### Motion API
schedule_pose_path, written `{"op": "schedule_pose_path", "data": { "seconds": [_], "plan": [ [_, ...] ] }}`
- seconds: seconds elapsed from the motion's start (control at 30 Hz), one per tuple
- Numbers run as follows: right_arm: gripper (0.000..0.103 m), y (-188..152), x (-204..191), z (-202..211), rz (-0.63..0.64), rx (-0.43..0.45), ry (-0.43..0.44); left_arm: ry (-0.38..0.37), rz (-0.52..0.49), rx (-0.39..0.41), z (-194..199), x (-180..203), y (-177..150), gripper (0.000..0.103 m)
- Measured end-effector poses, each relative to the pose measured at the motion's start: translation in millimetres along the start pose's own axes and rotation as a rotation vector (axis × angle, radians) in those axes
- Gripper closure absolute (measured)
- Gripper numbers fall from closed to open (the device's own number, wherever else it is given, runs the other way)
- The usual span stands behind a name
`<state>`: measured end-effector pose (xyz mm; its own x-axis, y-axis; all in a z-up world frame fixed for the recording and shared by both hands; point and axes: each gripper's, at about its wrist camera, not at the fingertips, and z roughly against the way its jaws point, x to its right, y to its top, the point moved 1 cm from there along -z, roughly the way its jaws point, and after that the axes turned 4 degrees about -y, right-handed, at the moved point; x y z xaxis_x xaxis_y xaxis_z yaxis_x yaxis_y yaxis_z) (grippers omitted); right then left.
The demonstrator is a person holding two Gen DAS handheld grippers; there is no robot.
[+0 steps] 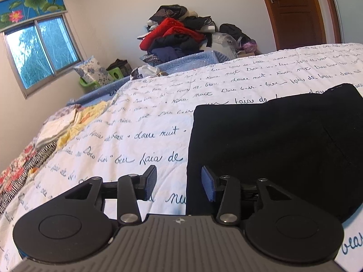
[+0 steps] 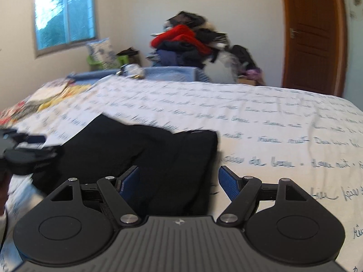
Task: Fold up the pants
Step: 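Open both grippers and pull them back from the folded trousers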
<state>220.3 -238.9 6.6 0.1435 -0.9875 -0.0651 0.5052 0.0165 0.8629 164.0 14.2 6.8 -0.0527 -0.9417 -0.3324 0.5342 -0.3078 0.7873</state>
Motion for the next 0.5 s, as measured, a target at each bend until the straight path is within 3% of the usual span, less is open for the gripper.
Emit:
{"op": "schedule_pose_path", "data": {
  "seconds": [0.17,0.27,0.43,0.5],
  "plan": [
    [0.027,-12.3,-5.6,-19.6,0.027,-0.100,-0.033,-0.021,0.028,-0.022,10.7,-3.3,-5.0,0.051],
    [0.027,-12.2,-1.0,-9.7,-0.036,-0.082,-0.018,-0.021,0.031,-0.024,18.5,-4.0,-7.5,0.047],
    [0.026,-14.1,-9.6,12.0,-0.029,-0.066,-0.010,-0.029,0.064,-0.040,28.1,-6.9,-10.9,0.043],
    [0.022,-15.1,-13.8,18.4,-0.032,-0.067,0.000,-0.034,0.076,-0.045,31.6,-7.6,-12.8,0.042]
  ]
}}
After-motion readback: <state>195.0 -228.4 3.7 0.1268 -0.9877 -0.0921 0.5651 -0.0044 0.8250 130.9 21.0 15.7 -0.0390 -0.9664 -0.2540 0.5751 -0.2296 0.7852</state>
